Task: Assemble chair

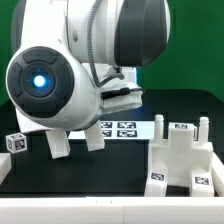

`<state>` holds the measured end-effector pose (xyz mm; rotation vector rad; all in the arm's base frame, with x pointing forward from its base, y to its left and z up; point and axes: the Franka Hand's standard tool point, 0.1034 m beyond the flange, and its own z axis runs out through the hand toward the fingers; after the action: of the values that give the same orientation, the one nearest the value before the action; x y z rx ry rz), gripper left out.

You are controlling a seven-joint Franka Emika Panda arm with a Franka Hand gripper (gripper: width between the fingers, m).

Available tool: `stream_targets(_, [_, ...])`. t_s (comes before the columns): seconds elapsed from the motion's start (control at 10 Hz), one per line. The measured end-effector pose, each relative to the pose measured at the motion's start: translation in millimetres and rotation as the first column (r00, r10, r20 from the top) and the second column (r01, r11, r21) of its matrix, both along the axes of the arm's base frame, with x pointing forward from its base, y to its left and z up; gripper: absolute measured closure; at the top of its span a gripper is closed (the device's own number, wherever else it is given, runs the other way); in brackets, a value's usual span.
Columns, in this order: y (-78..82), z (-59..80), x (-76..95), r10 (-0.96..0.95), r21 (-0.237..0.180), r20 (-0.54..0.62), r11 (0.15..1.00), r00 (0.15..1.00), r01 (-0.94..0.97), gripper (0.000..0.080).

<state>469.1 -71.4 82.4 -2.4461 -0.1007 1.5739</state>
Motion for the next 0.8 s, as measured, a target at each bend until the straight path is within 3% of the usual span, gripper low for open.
stream_targets(0.3, [7.0,-3.7,-5.1,-0.08,0.032,-0.032,0.996,0.996,0.081,0.0515])
stream_targets(0.8, [9.0,-5.9,-7.1,-0.075,0.033,-0.042,0.997,0.996,0.077,0.0515])
